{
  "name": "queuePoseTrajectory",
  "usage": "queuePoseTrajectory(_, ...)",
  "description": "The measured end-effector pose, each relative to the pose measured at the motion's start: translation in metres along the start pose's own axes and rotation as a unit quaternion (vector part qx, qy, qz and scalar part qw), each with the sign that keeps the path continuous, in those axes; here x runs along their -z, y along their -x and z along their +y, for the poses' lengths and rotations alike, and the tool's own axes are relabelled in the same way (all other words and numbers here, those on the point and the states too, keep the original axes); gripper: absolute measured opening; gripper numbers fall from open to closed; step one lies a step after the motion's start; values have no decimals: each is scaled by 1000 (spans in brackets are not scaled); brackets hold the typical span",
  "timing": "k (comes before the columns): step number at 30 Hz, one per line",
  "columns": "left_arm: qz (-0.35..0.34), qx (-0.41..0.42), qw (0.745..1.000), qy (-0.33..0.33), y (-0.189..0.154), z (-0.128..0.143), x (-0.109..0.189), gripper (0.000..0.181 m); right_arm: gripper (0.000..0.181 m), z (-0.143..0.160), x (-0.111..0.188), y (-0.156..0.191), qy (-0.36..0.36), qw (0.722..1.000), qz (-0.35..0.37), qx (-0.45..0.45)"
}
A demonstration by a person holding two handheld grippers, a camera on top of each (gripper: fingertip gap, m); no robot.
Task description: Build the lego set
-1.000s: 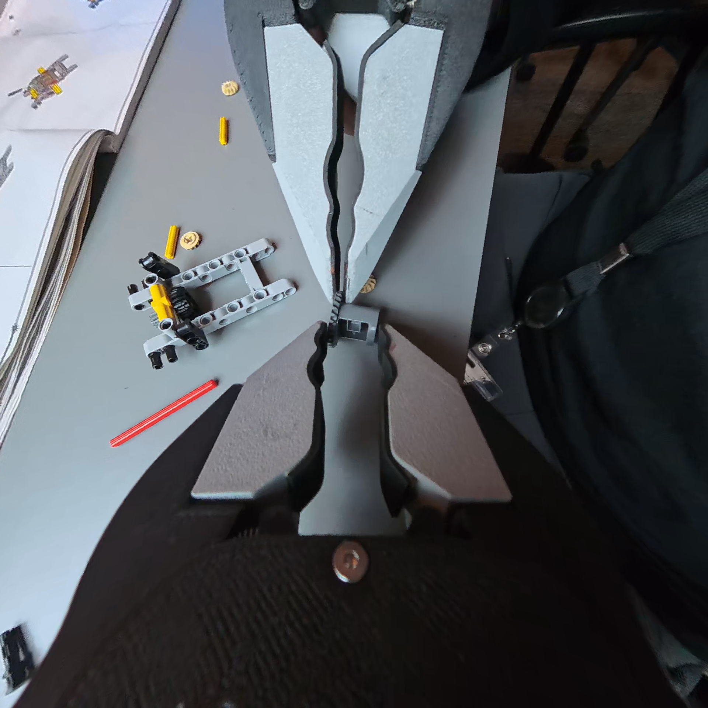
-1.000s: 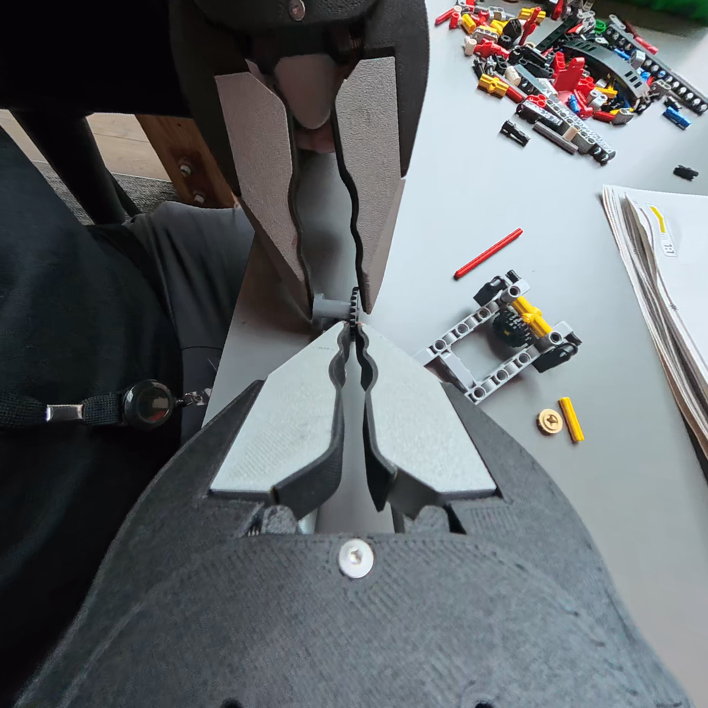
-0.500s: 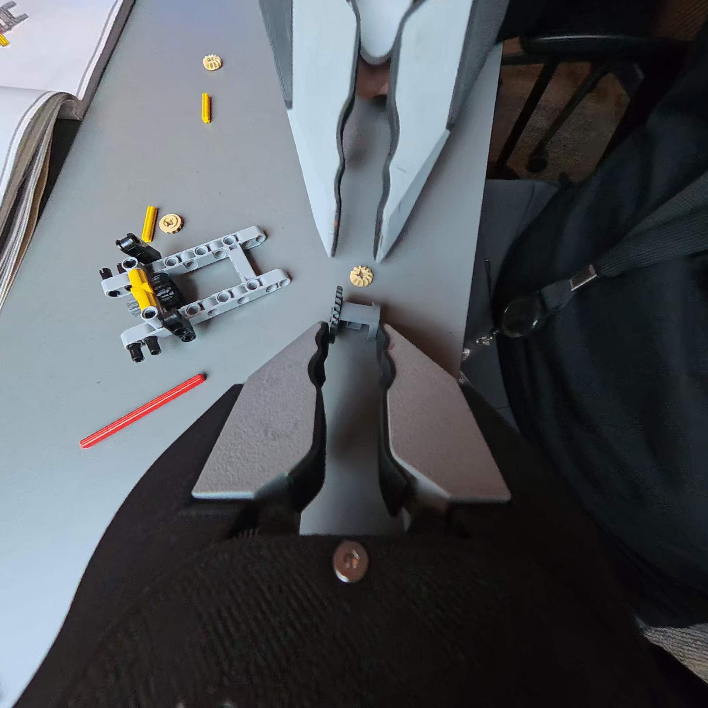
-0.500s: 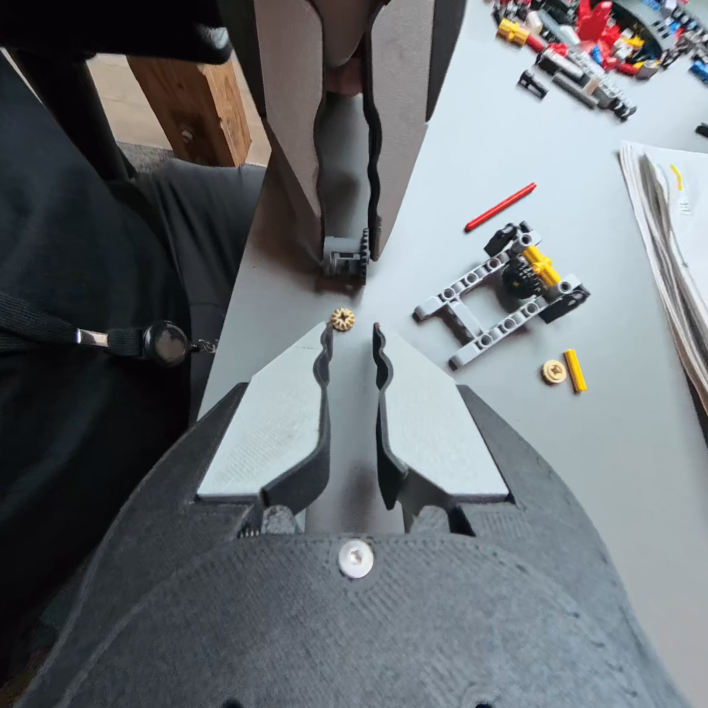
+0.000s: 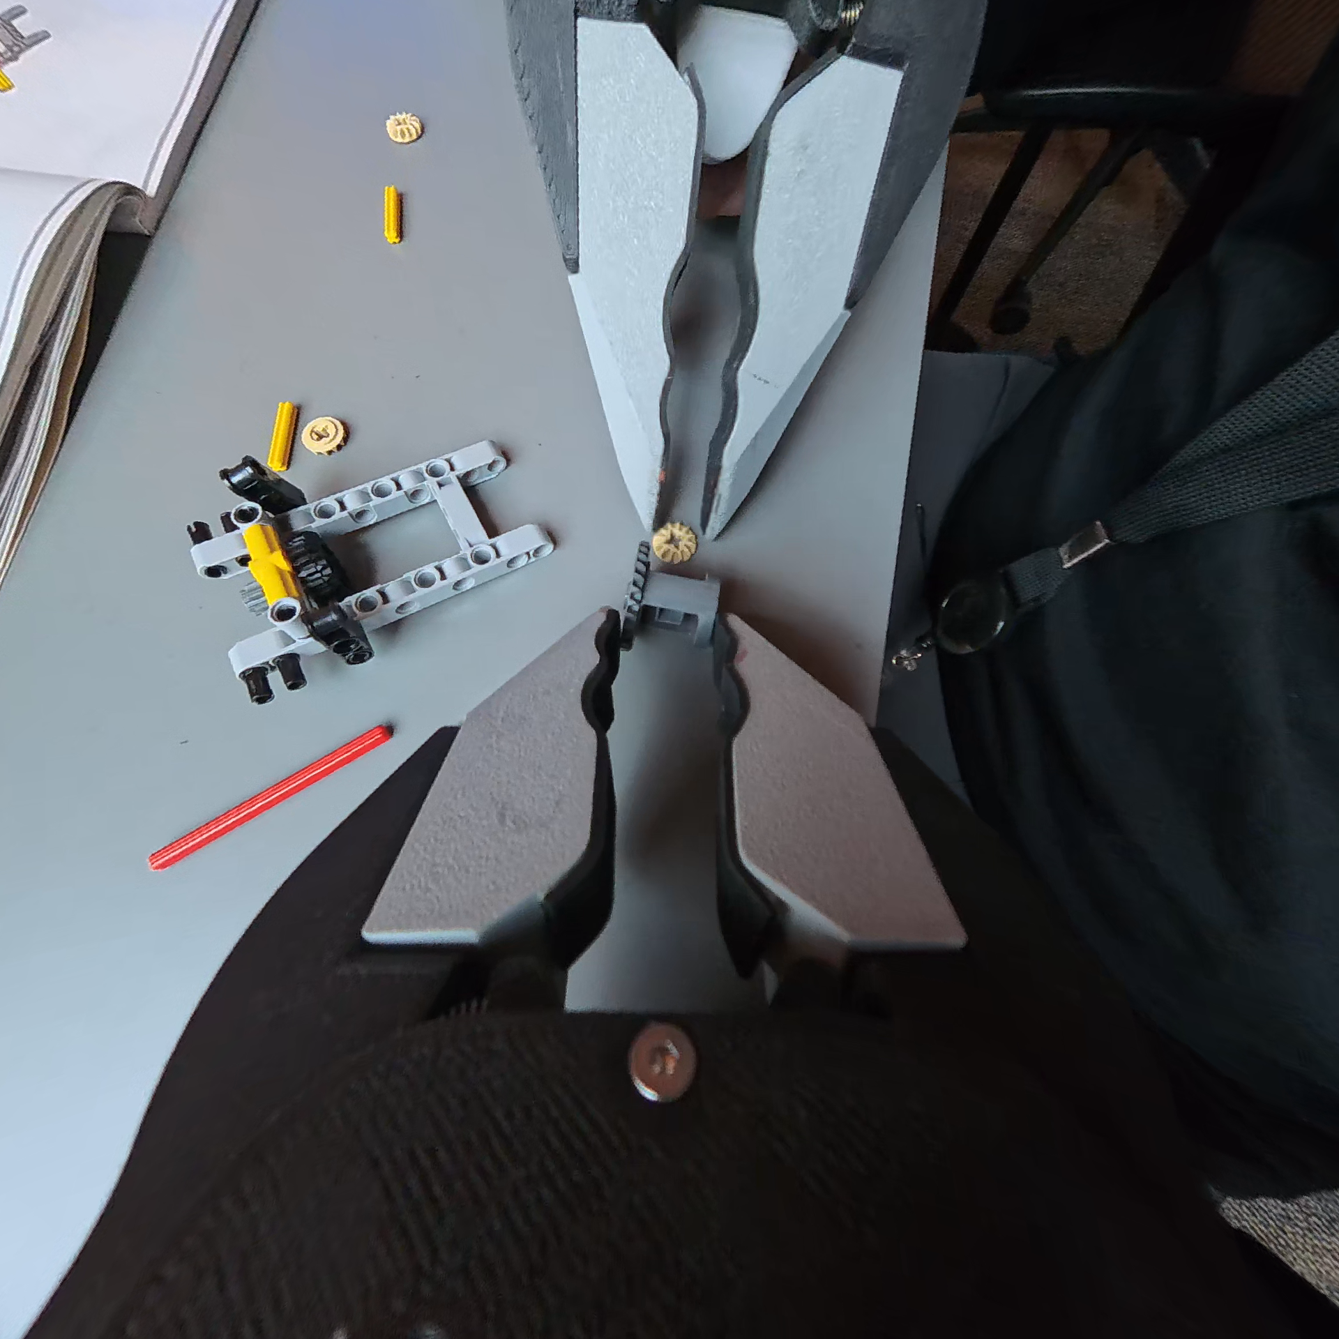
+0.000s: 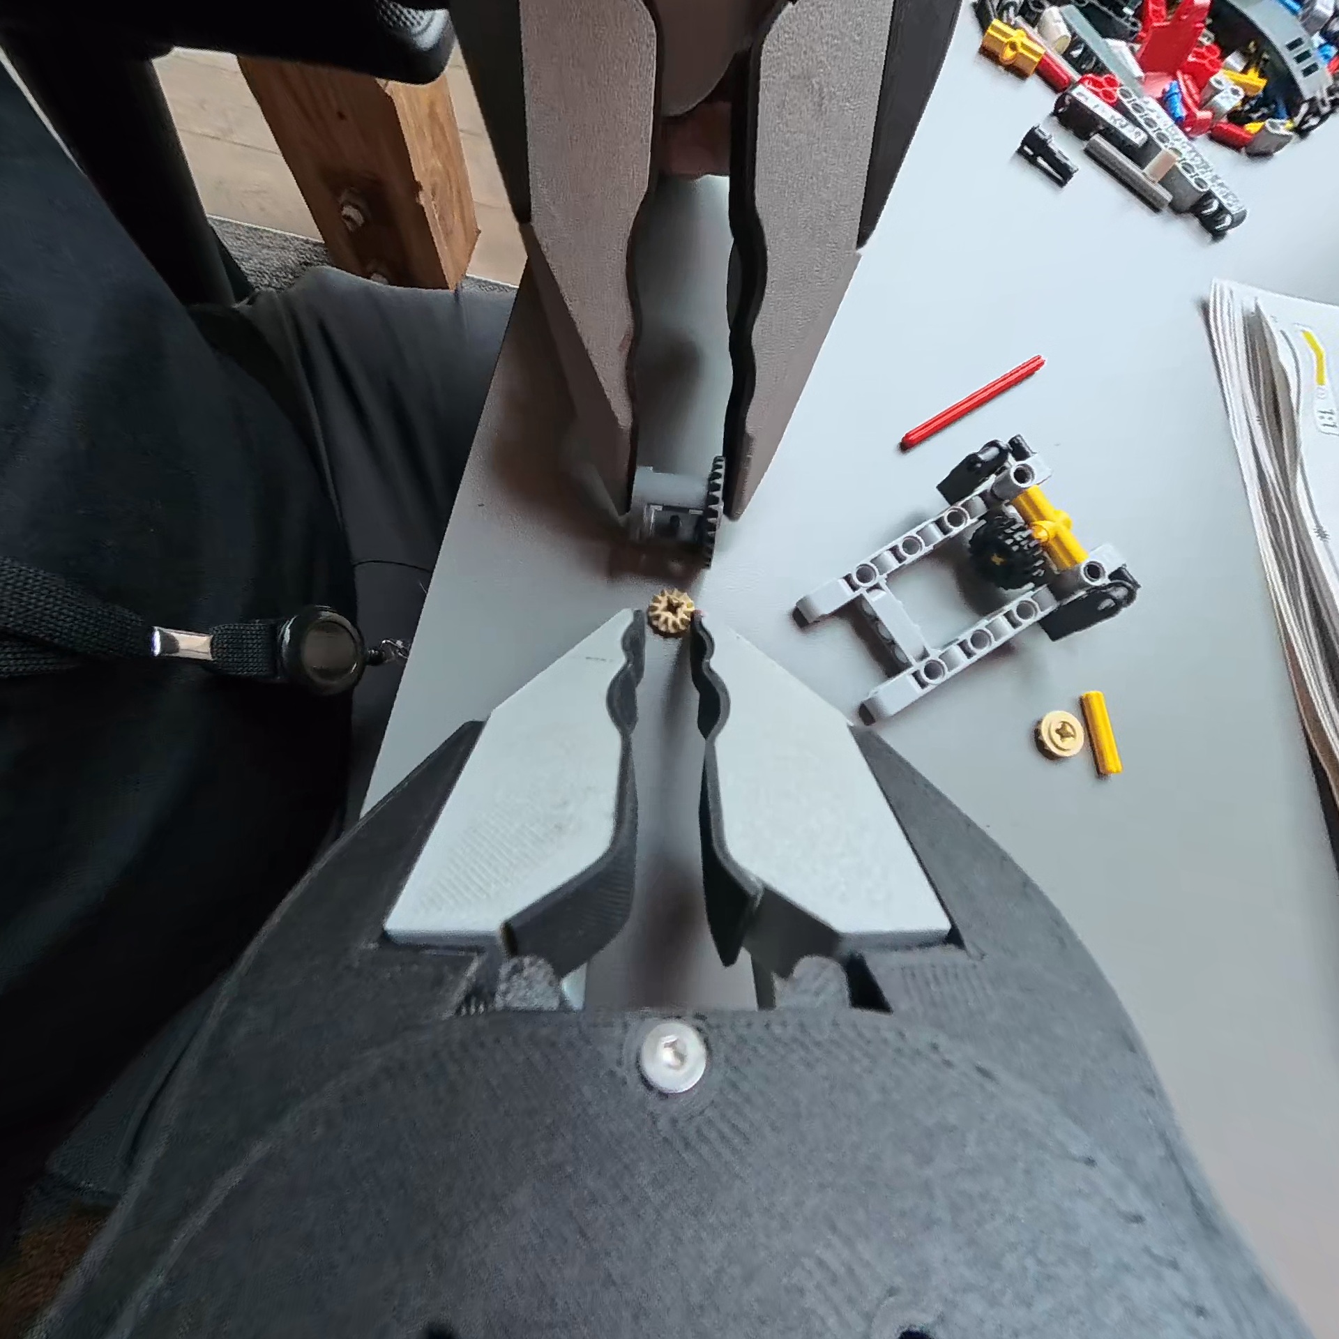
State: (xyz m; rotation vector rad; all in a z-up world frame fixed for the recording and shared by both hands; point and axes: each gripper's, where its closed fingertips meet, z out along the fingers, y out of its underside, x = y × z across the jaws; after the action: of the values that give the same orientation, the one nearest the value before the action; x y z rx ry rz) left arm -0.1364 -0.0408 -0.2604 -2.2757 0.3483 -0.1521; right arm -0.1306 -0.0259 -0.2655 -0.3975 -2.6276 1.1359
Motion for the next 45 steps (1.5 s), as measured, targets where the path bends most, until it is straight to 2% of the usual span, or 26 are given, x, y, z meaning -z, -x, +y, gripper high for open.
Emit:
queuePoseTrajectory(8,-3,-7,1000,12,-1,2,-3,22,6,-1,-3,-1,4,1000,16,11)
queuePoseTrajectory(10,-4,-11,1000,12,-2,1,-4,22,0,-1,-2,-2,4,1000,20,14)
queuePoseTrajectory(25,-8,-5,1000,11,-2,2,-2,21,0,0,-2,-3,6,1000,25,13)
queuePoseTrajectory(36,-9,-9,1000,10,1,6,2,21,18,-7,2,-3,-20,1000,7,-6)
queuePoseTrajectory(42,-8,-17,1000,12,2,8,5,21,15,-9,-11,-6,0,1000,9,3)
queuePoseTrajectory(45,-8,-18,1000,13,2,9,6,21,8,-10,-12,-5,1,1000,2,3)
